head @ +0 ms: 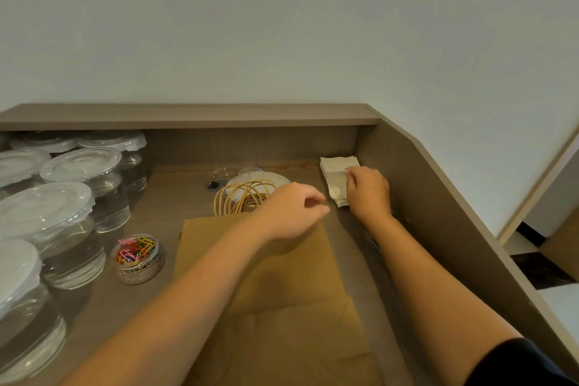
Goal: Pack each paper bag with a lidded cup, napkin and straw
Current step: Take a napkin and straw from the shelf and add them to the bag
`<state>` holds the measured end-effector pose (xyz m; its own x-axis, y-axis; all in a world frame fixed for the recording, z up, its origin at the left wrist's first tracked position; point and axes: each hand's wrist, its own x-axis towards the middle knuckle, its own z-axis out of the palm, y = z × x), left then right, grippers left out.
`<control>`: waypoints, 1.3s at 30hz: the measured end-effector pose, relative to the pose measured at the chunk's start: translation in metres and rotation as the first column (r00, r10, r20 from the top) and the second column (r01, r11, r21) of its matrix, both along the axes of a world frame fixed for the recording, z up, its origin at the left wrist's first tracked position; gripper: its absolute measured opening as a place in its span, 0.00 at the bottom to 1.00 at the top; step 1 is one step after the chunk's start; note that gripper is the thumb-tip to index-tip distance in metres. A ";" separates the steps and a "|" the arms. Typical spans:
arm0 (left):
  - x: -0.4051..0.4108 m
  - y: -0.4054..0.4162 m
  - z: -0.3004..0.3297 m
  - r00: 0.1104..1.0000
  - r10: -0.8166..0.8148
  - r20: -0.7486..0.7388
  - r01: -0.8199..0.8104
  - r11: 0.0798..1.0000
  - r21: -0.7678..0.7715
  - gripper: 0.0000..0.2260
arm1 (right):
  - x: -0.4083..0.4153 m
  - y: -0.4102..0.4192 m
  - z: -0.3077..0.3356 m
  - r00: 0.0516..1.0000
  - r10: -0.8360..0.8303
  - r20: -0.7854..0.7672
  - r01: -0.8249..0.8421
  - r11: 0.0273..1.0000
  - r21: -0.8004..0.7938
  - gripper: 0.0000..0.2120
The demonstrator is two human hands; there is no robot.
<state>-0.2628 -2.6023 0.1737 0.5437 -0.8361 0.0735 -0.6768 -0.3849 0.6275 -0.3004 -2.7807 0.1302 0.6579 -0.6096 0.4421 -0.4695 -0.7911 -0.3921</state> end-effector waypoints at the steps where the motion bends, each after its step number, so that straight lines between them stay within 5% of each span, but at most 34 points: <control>1: -0.002 -0.002 -0.001 0.979 0.042 -0.202 -0.063 0.993 -0.099 0.14 | -0.002 0.005 0.005 0.998 0.011 0.065 -0.010 1.000 -0.017 0.12; 2: -0.004 -0.004 0.000 0.888 0.057 -0.456 -0.146 0.976 -0.163 0.16 | -0.007 0.013 0.011 0.991 0.043 0.125 -0.039 0.999 -0.029 0.12; 4: -0.005 -0.010 0.005 0.518 0.010 -0.855 -0.260 0.955 -0.146 0.26 | -0.020 0.036 0.025 0.972 0.148 0.184 -0.151 0.989 0.000 0.11; 6: -0.002 -0.010 0.006 0.156 -0.088 -0.984 -0.333 0.933 -0.136 0.31 | -0.040 0.067 0.035 0.953 0.278 0.122 -0.288 0.955 0.071 0.10; 8: 0.003 -0.008 0.006 -0.005 -0.102 -0.995 -0.460 0.884 -0.089 0.25 | -0.064 0.099 0.039 0.922 0.385 -0.035 -0.382 0.921 0.072 0.11; 11: 0.004 -0.008 0.003 0.101 0.028 -0.994 -0.535 0.844 -0.030 0.14 | -0.092 0.124 0.039 0.839 0.466 -0.282 -0.453 0.884 0.111 0.13; 14: -0.002 -0.011 0.000 0.180 0.084 -0.980 -0.509 0.860 -0.020 0.18 | -0.109 0.114 0.039 0.813 0.501 -0.296 -0.426 0.859 0.283 0.18; 18: -0.008 -0.013 0.004 0.220 0.052 -0.974 -0.472 0.879 -0.060 0.16 | -0.114 0.068 0.038 0.942 0.037 -0.335 0.027 0.983 0.184 0.07; 20: -0.009 -0.014 0.002 0.225 0.046 -0.973 -0.463 0.884 -0.065 0.16 | -0.113 0.051 0.032 0.843 -0.113 -0.525 0.218 0.966 0.142 0.07; 23: -0.014 -0.014 0.000 0.235 0.047 -0.971 -0.450 0.890 -0.066 0.11 | -0.112 0.041 0.016 0.733 -0.135 -0.666 0.284 0.951 0.120 0.10; 33: -0.024 -0.015 -0.002 0.268 0.095 -0.959 -0.434 0.900 -0.032 0.10 | -0.113 0.041 0.011 0.764 -0.152 -0.627 0.231 0.972 0.045 0.11; 39: -0.029 -0.014 -0.002 0.279 0.102 -0.955 -0.433 0.901 -0.031 0.10 | -0.114 0.041 0.020 0.837 -0.149 -0.527 0.268 0.951 0.157 0.06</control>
<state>-0.2915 -2.6159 0.1721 0.5773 -0.6664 -0.4718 0.5153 -0.1508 0.8436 -0.4148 -2.7397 0.1503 0.5982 -0.7980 -0.0731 -0.7922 -0.5752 -0.2038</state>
